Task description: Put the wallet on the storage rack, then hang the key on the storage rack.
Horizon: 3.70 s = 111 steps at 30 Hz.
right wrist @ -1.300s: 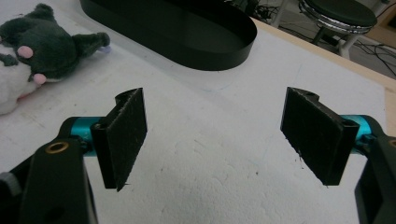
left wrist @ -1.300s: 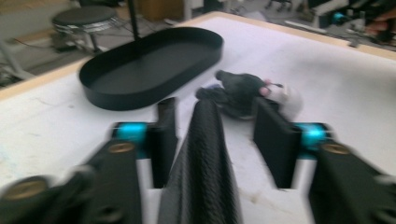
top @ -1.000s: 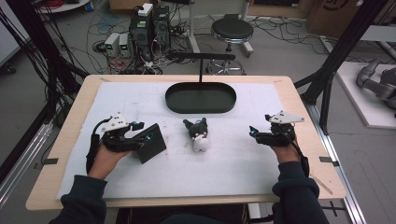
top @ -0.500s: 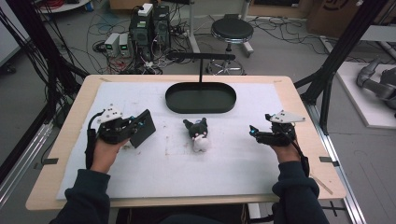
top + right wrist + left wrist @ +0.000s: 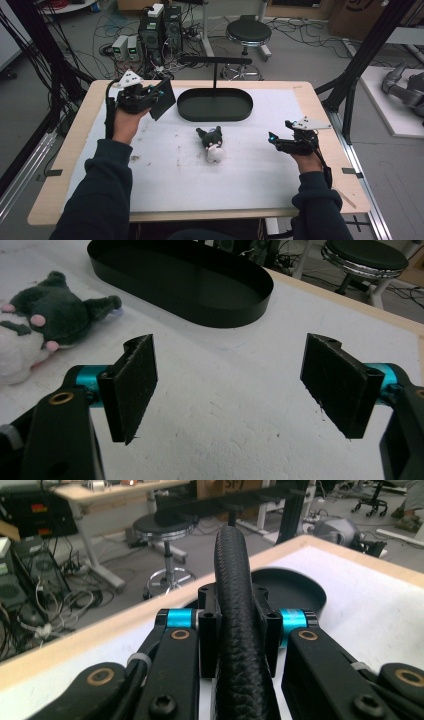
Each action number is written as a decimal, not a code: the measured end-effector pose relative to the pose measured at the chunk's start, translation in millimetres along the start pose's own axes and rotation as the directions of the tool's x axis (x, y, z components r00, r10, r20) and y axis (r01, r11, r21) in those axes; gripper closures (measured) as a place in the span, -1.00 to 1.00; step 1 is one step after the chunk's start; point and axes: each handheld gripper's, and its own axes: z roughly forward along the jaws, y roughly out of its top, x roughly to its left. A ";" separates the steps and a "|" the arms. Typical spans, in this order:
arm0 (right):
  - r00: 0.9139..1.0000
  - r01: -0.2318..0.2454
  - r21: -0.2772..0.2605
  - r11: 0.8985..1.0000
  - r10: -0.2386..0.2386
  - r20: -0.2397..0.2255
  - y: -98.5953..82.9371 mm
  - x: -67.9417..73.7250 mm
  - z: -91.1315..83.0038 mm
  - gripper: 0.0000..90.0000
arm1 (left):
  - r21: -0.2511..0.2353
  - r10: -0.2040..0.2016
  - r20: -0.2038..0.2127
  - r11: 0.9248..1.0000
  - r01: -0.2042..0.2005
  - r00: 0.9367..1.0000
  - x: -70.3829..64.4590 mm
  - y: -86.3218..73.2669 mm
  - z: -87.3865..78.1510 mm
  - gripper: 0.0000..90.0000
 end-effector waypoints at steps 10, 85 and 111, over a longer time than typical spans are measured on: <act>1.000 0.002 -0.009 1.000 -0.002 -0.002 0.3 -1.9 -1.4 -0.49 | -0.030 0.058 0.053 0.998 -0.057 0.997 -1.1 9.6 53.4 0.71; 0.999 -0.037 -0.015 0.999 0.036 -0.015 -4.9 -6.8 -8.3 -0.49 | 0.114 -0.098 0.037 0.989 0.093 0.995 -19.7 -42.1 153.4 -0.46; 0.999 0.010 -0.003 1.000 -0.011 -0.037 -1.8 6.0 3.0 -0.51 | 0.010 -0.065 -0.054 0.998 0.066 0.996 -11.1 -81.6 -6.1 -0.59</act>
